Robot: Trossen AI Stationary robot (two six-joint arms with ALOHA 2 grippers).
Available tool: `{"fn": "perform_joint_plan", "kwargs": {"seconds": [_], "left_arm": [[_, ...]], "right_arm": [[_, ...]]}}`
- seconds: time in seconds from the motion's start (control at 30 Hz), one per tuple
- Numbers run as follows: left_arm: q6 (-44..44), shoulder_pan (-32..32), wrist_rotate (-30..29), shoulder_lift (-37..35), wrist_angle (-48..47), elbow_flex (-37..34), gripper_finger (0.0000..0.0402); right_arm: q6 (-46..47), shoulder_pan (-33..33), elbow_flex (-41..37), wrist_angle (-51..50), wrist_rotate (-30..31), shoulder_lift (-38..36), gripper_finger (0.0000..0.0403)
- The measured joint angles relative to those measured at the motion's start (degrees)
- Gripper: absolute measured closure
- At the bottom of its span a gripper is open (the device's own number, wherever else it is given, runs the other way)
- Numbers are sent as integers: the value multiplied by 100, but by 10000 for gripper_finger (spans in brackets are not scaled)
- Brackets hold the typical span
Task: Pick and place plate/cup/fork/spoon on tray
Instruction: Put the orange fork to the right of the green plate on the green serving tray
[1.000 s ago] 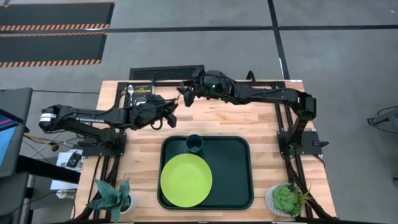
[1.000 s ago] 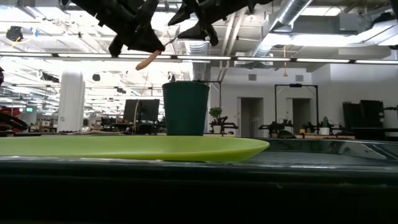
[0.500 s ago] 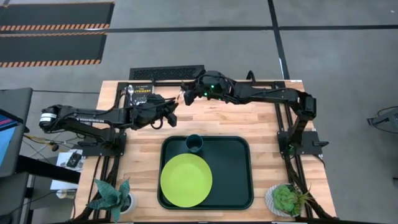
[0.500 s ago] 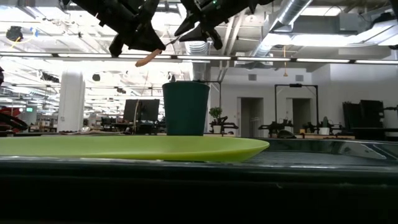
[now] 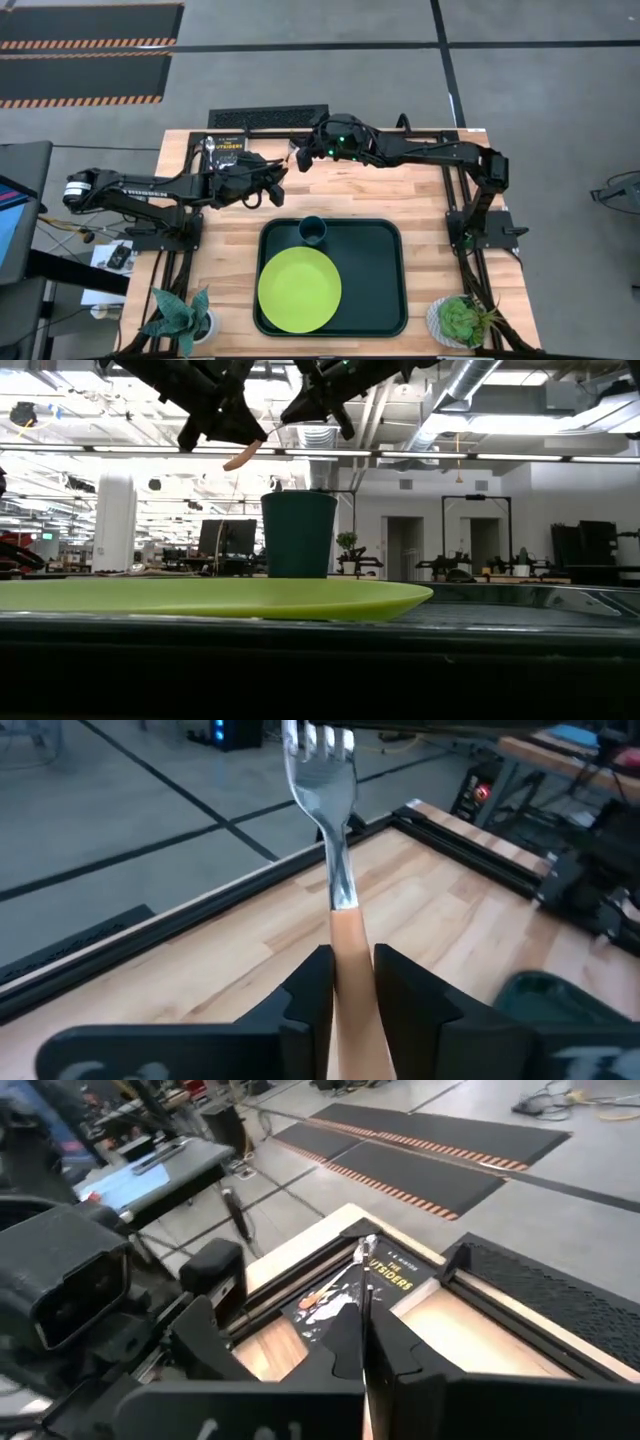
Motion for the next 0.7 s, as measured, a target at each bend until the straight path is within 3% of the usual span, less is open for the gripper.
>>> {"fn": "perform_joint_plan", "kwargs": {"seconds": [0.13,0.27,0.43,0.57,0.7], "left_arm": [[137,-16,270,-5,-54,0,301],[269,-84,366,-5,-65,0,249],[340,-152,418,-120,-169,0,196],[338,-162,513,-390,-445,0,179],[331,-162,505,-691,-584,0,178]], "right_arm": [[-93,-296,-15,-207,-679,-405,399],[-156,-659,5,-733,-763,-1037,400],[-373,-971,4,-2176,-1260,-1894,400],[-487,-640,-317,-3444,-1327,-2608,401],[136,217,-1330,-3483,-1325,-3237,401]]}}
